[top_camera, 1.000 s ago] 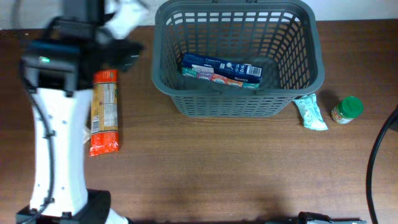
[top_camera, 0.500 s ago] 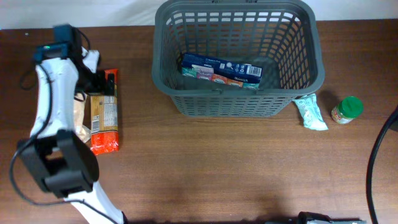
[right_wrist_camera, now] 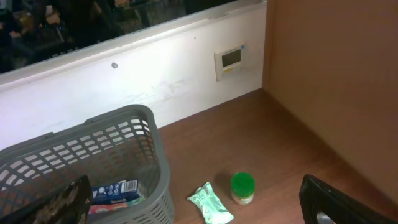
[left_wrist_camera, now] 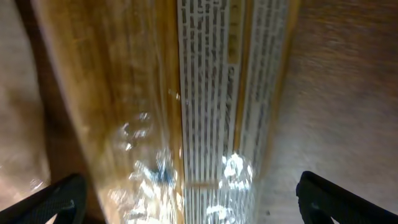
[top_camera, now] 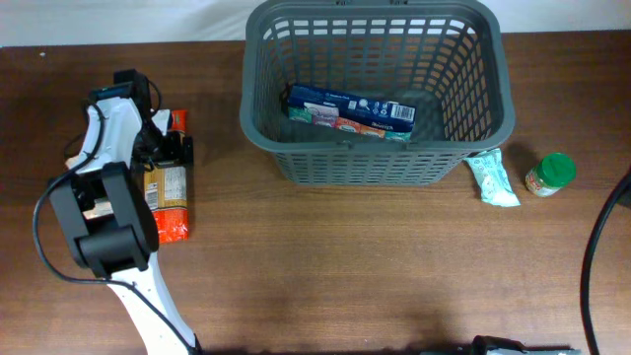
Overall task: Pack container
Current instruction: 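Move the left gripper to the red spaghetti pack and grasp it, then place the spaghetti pack into the basket beside the blue box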
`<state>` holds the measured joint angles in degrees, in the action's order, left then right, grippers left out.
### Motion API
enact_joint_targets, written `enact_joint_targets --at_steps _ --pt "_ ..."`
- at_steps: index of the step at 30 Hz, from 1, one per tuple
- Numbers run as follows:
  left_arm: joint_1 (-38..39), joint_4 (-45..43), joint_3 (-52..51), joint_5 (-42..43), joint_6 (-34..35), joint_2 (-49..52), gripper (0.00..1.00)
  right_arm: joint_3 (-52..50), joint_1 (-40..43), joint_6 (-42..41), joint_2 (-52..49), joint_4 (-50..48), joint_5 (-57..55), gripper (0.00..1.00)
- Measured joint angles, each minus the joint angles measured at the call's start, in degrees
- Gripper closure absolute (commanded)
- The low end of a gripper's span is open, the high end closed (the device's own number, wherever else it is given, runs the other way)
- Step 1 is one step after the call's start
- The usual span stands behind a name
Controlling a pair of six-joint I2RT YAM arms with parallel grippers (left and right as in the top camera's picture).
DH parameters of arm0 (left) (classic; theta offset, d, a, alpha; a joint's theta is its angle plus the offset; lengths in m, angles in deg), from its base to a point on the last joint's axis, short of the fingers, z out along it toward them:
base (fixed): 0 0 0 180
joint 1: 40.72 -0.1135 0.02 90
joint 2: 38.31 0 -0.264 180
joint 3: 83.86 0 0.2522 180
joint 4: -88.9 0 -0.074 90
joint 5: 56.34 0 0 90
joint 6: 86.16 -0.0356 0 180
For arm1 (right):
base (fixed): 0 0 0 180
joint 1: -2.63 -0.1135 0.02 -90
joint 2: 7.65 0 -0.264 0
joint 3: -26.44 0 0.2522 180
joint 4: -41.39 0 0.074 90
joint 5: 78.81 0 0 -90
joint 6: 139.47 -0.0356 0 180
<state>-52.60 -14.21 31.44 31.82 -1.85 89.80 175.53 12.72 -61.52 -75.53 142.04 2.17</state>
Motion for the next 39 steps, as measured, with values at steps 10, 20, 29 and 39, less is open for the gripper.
enact_joint_targets --at_steps 10,20,29,39 --pt "-0.2 -0.8 0.0 -0.2 1.2 2.7 0.42 0.0 0.0 0.0 0.0 0.0 0.0 0.01" --pt "-0.3 0.2 0.7 -0.2 1.2 1.0 0.98 0.0 0.0 0.0 0.0 0.0 0.0 0.01" --pt "-0.2 10.6 11.1 0.0 1.2 4.6 0.98 0.0 0.0 0.0 0.0 0.0 0.0 0.01" --pt "2.5 23.6 52.7 0.2 -1.1 5.2 0.98 0.0 0.0 0.0 0.0 0.1 0.0 0.01"
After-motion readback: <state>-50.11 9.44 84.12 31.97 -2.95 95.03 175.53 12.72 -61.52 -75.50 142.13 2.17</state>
